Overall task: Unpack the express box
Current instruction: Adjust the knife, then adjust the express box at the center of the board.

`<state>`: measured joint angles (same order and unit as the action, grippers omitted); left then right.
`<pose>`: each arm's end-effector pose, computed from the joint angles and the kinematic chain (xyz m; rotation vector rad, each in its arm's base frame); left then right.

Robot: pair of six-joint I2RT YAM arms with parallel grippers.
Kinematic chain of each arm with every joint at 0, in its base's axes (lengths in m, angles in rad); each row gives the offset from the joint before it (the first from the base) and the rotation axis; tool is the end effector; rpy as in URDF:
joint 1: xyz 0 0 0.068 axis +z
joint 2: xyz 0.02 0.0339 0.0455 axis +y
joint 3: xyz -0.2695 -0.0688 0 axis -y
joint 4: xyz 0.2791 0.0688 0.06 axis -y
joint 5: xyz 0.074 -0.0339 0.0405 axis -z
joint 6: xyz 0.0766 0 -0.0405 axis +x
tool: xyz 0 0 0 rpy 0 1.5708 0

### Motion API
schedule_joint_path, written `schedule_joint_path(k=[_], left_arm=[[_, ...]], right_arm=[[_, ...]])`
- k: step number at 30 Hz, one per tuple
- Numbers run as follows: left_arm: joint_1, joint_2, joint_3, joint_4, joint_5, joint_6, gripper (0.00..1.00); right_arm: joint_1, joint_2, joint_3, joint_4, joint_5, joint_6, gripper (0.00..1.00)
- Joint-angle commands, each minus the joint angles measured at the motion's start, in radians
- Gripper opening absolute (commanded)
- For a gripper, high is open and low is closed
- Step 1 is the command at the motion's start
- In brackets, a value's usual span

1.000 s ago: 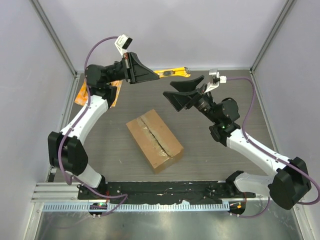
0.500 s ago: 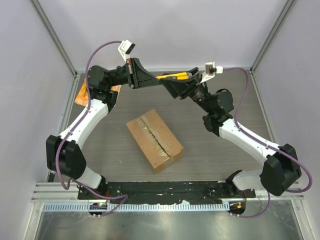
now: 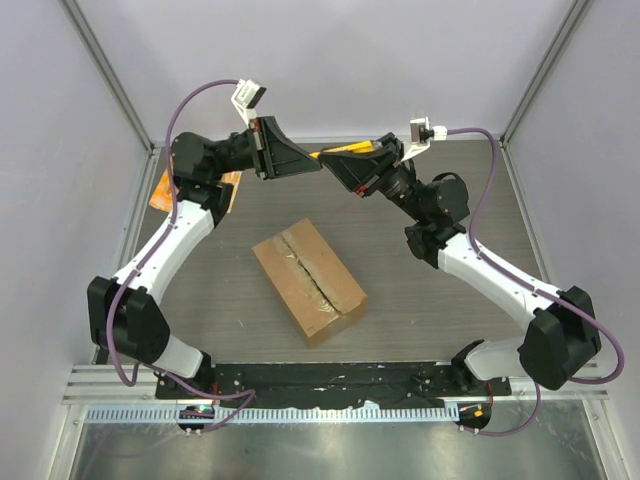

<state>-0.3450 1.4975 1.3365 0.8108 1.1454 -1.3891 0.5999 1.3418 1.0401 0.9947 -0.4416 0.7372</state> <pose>0.3241 -0.1906 0.4607 0.6215 1.4993 -1.9339 0.2732 0.2265 0.4418 -0.3870 0.9763 1.4179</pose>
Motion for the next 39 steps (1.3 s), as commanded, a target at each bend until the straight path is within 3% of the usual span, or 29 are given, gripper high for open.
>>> schedule_joint_path(k=[1, 2, 4, 5, 6, 7, 8, 9, 10, 11, 12, 15, 18, 20, 30, 34, 39], left_arm=[[-0.014, -0.037, 0.001, -0.012, 0.054, 0.027, 0.17], [-0.012, -0.042, 0.001, -0.056, 0.063, 0.044, 0.58], [-0.012, -0.046, 0.018, -0.172, 0.132, 0.187, 0.99], [-0.011, -0.051, 0.057, -0.419, 0.169, 0.284, 1.0], [-0.006, -0.052, 0.093, -0.606, 0.212, 0.617, 1.0], [0.018, -0.046, 0.14, -1.093, 0.214, 0.82, 1.0], [0.03, -0.033, 0.291, -1.391, 0.185, 1.107, 1.0], [0.035, 0.027, 0.399, -1.697, 0.024, 1.641, 1.0], [0.003, 0.064, 0.493, -1.94, -0.051, 1.876, 1.0], [-0.017, 0.093, 0.589, -2.228, -0.122, 2.008, 1.0], [-0.034, 0.115, 0.586, -2.28, -0.198, 2.071, 1.0], [-0.09, 0.026, 0.375, -2.189, -0.407, 2.161, 1.0], [-0.24, -0.17, 0.094, -1.982, -0.68, 2.228, 1.0], [-0.356, -0.215, -0.006, -1.96, -0.832, 2.244, 1.0], [-0.517, -0.212, -0.066, -1.938, -0.964, 2.213, 1.0], [-0.571, -0.241, -0.187, -1.934, -0.943, 2.181, 1.0], [-0.58, -0.289, -0.312, -1.83, -1.076, 2.208, 1.0]], right_arm=[[0.003, -0.006, 0.031, 0.019, -0.002, -0.019, 0.01], [0.003, -0.024, 0.026, 0.001, 0.009, -0.041, 0.01], [0.003, -0.052, 0.015, -0.045, 0.03, -0.076, 0.01], [0.003, -0.072, 0.011, -0.141, 0.044, -0.14, 0.01], [0.003, -0.12, 0.002, -0.198, 0.091, -0.168, 0.01], [0.001, -0.147, -0.006, -0.264, 0.122, -0.2, 0.01], [0.001, -0.173, -0.017, -0.397, 0.167, -0.231, 0.01], [0.001, -0.232, -0.05, -0.453, 0.252, -0.275, 0.01], [0.001, -0.26, -0.072, -0.505, 0.301, -0.294, 0.01], [0.001, -0.291, -0.096, -0.586, 0.338, -0.311, 0.01], [0.003, -0.315, -0.151, -0.612, 0.369, -0.329, 0.01], [0.001, -0.375, -0.254, -0.662, 0.489, -0.334, 0.01], [0.003, -0.391, -0.32, -0.674, 0.541, -0.331, 0.01], [0.003, -0.383, -0.339, -0.679, 0.553, -0.323, 0.01], [0.018, -0.369, -0.459, -0.668, 0.61, -0.291, 0.01], [0.02, -0.429, -0.505, -0.668, 0.596, -0.312, 0.01], [0.024, -0.391, -0.494, -0.677, 0.672, -0.343, 0.01]])
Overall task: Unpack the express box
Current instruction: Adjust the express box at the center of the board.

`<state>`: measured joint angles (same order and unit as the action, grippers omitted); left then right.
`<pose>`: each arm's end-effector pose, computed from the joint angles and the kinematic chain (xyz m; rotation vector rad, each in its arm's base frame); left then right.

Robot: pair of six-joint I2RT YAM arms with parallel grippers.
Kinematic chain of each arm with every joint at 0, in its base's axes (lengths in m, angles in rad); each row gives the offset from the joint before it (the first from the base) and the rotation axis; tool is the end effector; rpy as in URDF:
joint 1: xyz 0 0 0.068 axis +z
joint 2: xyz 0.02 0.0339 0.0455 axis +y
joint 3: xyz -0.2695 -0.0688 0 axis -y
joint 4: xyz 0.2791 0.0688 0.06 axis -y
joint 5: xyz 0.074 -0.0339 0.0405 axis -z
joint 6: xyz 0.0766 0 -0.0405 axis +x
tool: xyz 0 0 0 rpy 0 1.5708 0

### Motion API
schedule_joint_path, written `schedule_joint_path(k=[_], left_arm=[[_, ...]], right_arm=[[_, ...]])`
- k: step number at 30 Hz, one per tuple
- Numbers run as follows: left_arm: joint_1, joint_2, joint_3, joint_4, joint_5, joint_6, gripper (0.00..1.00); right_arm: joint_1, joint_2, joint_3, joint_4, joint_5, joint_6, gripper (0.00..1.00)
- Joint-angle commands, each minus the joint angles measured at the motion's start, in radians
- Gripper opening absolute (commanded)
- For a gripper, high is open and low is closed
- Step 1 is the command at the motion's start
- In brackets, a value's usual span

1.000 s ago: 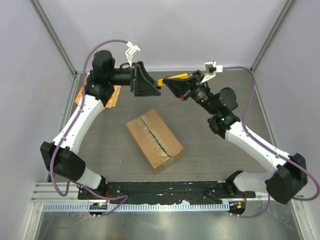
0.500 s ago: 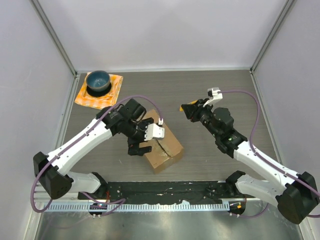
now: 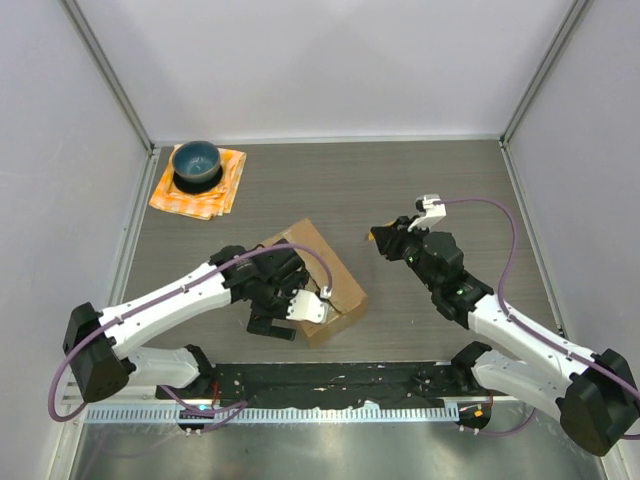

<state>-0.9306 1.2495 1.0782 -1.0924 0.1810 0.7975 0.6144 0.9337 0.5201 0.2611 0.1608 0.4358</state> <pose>0.1474 -0.2210 0.2384 2.1809 1.8099 -0.2858 0.2418 0.1556 0.2502 -0.0358 1.7632 0.6341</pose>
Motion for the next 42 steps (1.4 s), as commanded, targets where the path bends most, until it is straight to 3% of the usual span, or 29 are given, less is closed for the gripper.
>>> schedule_joint_path(k=[1, 7, 14, 17, 24, 33, 39, 42], left_arm=[[0.018, -0.047, -0.044, 0.072, -0.098, -0.006, 1.0], [0.165, -0.107, -0.026, 0.135, -0.014, -0.249, 1.0], [0.576, -0.07, -0.023, 0.166, 0.228, -0.336, 1.0], [0.637, -0.015, -0.035, 0.21, 0.274, -0.337, 1.0], [0.645, 0.112, 0.041, 0.356, 0.441, -0.402, 1.0], [0.644, 0.392, 0.126, 0.374, 0.483, -0.304, 1.0], [0.642, 0.505, 0.262, 0.333, 0.548, -0.271, 1.0], [0.642, 0.513, 0.282, 0.305, 0.549, -0.251, 1.0]], right_arm=[[0.016, 0.045, 0.027, 0.062, 0.077, -0.049, 0.01], [0.132, 0.041, -0.015, 0.113, 0.106, -0.132, 0.01], [0.198, 0.079, 0.0, 0.003, 0.127, -0.135, 0.01], [0.284, 0.076, -0.028, 0.001, 0.23, -0.154, 0.01], [0.398, 0.045, -0.031, -0.06, 0.286, -0.109, 0.01], [0.547, -0.052, -0.034, -0.18, 0.358, -0.031, 0.01], [0.599, -0.088, 0.106, -0.319, 0.488, -0.222, 0.01], [0.614, -0.105, 0.153, -0.293, 0.433, -0.374, 0.01]])
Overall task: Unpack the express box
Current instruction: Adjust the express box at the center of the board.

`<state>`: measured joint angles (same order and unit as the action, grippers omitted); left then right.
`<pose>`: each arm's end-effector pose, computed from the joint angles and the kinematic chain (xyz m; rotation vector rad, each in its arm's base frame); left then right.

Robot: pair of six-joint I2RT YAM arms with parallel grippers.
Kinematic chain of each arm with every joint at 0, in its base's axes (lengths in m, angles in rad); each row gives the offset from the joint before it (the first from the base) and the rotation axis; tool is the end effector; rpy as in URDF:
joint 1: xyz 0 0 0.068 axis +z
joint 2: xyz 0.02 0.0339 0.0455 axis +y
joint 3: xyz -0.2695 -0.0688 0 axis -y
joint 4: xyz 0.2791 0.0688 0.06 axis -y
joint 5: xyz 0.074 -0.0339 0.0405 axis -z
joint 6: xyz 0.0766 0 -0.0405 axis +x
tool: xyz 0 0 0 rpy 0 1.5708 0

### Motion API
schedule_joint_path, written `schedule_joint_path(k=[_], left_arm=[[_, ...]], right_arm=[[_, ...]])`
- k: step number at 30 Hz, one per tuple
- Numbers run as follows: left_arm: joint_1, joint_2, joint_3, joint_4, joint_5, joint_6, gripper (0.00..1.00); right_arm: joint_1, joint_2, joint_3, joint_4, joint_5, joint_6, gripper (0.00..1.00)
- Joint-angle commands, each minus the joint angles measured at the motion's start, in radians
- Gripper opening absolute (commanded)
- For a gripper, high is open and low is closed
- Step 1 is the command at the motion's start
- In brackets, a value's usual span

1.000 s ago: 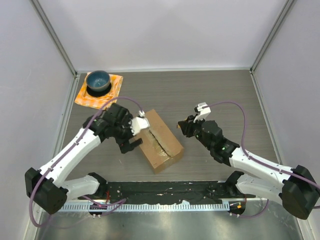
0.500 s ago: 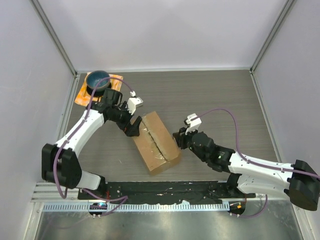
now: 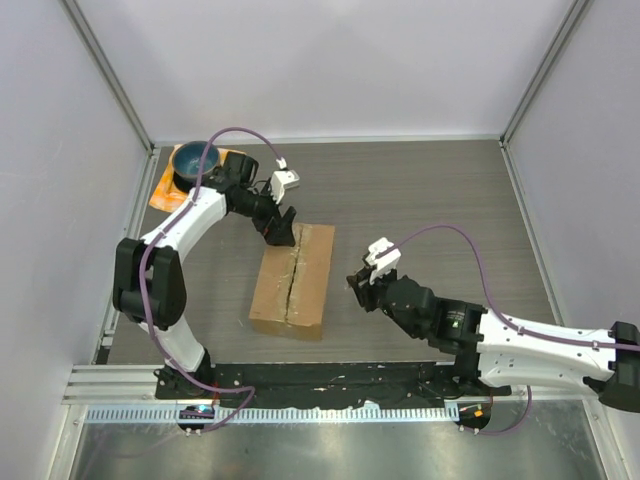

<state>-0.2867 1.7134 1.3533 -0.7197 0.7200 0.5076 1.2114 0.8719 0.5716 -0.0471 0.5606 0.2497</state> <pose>0.3720 -0.1623 0.2220 1.1628 2.1738 -0.8504 0.1301 0.2305 0.2473 -0.5252 1.8157 0.4699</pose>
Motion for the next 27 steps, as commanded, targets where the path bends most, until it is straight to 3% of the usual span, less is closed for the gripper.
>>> schedule_joint_path(k=[1, 4, 8, 14, 22, 27], left_arm=[[-0.002, 0.04, 0.001, -0.066, 0.004, 0.046, 1.0], [-0.002, 0.038, -0.04, -0.041, -0.019, 0.055, 1.0], [-0.005, 0.08, -0.031, -0.063, -0.033, 0.034, 0.81], [-0.009, 0.052, -0.072, -0.047, -0.056, -0.024, 0.71], [-0.012, 0.029, -0.095, -0.063, -0.096, -0.075, 0.52], [-0.011, 0.006, -0.123, -0.083, -0.096, -0.115, 0.33]], right_arm=[[0.045, -0.044, 0.111, 0.033, 0.004, -0.223, 0.01], [0.106, 0.002, 0.123, 0.127, -0.1, -0.357, 0.01], [0.209, 0.151, 0.212, 0.154, -0.197, -0.48, 0.01], [0.258, 0.315, 0.27, 0.259, -0.327, -0.573, 0.01], [0.384, 0.463, 0.298, 0.291, -0.277, -0.775, 0.01], [0.413, 0.499, 0.271, 0.352, -0.248, -0.839, 0.01]])
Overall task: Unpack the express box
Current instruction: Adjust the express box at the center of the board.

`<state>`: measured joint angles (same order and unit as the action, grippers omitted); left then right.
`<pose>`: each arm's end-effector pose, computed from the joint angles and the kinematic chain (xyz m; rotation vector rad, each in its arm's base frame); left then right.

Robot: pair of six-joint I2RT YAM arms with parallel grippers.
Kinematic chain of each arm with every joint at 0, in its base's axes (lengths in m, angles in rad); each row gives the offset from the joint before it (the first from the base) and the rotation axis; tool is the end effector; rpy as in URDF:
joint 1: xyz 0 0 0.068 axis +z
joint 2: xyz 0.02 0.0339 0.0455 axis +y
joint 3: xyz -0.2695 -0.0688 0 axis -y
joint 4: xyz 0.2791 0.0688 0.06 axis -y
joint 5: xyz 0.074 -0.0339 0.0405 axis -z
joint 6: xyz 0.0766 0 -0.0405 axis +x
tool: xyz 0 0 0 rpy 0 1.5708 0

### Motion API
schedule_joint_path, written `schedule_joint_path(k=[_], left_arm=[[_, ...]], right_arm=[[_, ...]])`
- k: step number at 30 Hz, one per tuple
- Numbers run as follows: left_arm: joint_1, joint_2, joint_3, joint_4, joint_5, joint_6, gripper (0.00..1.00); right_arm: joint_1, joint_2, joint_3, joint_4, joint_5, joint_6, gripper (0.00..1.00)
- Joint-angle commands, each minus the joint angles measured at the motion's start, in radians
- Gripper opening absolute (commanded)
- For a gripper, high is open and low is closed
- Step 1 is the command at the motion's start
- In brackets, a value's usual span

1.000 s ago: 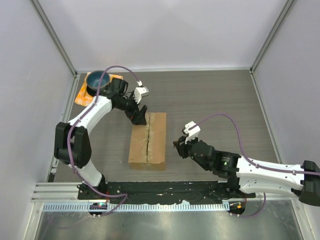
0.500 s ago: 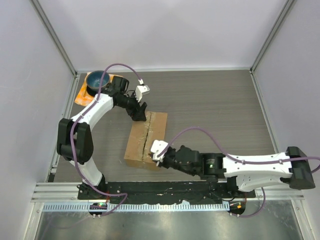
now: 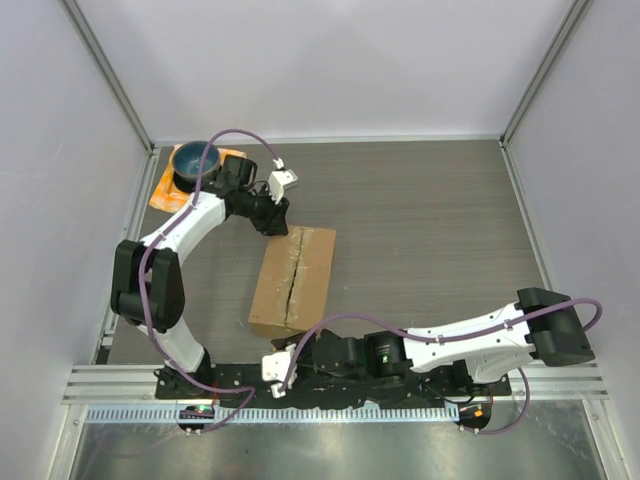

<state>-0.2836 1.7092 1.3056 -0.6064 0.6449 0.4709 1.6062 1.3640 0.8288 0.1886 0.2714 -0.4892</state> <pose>0.3801 -0.1587 0.2115 1.1133 2.1745 -0.7434 0.0073 0.3748 0.2363 -1.5766 1.1223 0.4936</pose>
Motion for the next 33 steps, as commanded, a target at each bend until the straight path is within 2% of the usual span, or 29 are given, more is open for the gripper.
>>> schedule_joint_path(k=[1, 4, 9, 11, 12, 13, 18, 21, 27, 33], left_arm=[[-0.014, 0.001, -0.091, -0.199, -0.014, -0.084, 0.32], [-0.015, -0.013, -0.114, -0.216, 0.001, -0.109, 0.24], [-0.015, -0.008, -0.112, -0.248, 0.013, -0.135, 0.23], [-0.009, 0.004, -0.094, -0.265, -0.001, -0.133, 0.43], [-0.005, 0.003, -0.072, -0.279, -0.005, -0.132, 0.6], [0.004, 0.0, -0.06, -0.282, -0.008, -0.132, 0.99], [0.087, -0.045, 0.076, -0.377, 0.067, -0.086, 1.0], [0.104, -0.052, 0.127, -0.479, 0.136, 0.03, 1.0], [0.158, -0.085, 0.132, -0.591, 0.212, 0.173, 1.0], [0.195, -0.134, 0.149, -0.691, 0.22, 0.299, 1.0]], right_arm=[[0.023, 0.009, 0.007, 0.135, 0.048, -0.113, 0.01], [0.052, 0.026, -0.023, 0.17, 0.089, -0.157, 0.01], [0.087, 0.052, -0.072, 0.227, 0.117, -0.198, 0.01], [0.092, 0.058, -0.068, 0.232, 0.106, -0.192, 0.01], [0.098, 0.066, -0.065, 0.235, 0.114, -0.187, 0.01], [0.101, 0.067, -0.068, 0.242, 0.124, -0.186, 0.01], [0.107, 0.027, -0.08, 0.218, 0.106, -0.077, 0.01], [0.109, 0.0, -0.105, 0.202, 0.124, -0.038, 0.01], [0.09, -0.057, -0.178, 0.201, 0.196, -0.003, 0.01], [0.078, -0.072, -0.181, 0.207, 0.181, -0.015, 0.01]])
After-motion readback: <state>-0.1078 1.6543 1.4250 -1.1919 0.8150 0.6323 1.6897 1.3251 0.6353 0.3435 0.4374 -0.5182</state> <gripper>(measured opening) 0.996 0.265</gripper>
